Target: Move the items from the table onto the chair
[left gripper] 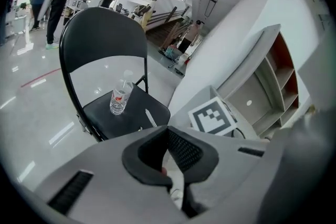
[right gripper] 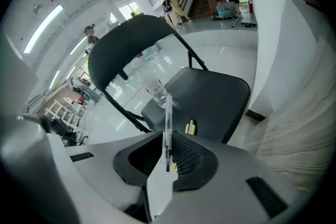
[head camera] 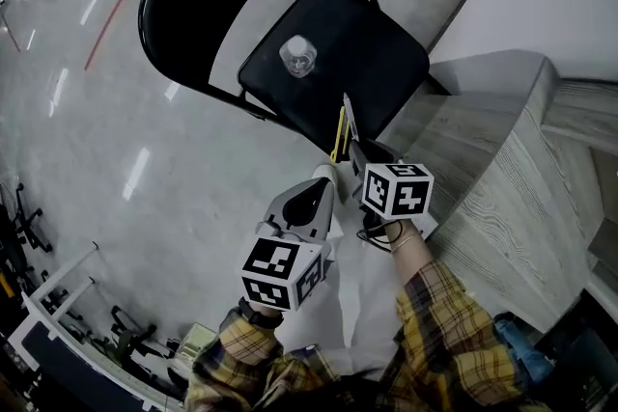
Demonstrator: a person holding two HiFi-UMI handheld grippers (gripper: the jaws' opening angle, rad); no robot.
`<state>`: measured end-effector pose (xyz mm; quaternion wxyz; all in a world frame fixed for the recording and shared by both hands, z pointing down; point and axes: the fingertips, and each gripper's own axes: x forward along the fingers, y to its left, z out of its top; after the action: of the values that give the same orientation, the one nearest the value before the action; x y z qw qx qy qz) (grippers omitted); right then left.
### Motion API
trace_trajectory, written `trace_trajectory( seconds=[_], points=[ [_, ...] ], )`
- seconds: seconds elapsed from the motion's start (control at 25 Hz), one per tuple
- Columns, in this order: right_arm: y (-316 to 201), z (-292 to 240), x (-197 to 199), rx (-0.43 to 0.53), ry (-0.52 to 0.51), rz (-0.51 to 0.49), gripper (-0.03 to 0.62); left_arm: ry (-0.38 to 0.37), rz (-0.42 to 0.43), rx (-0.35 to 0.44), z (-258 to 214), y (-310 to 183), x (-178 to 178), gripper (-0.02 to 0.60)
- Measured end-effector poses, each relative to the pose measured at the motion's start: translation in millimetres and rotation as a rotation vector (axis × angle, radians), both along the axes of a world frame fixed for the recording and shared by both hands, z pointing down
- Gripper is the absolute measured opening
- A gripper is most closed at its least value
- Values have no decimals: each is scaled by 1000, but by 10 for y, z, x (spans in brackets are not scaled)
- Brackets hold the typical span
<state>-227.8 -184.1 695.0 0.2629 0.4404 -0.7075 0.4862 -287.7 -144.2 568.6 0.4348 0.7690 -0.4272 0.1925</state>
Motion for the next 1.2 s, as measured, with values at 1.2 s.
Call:
trace_trajectory(
  seconds=[1.2],
  points=[
    [-367,1095,108,-111,127,91,91,-39,-29,-84,594,136,-397,3]
  ],
)
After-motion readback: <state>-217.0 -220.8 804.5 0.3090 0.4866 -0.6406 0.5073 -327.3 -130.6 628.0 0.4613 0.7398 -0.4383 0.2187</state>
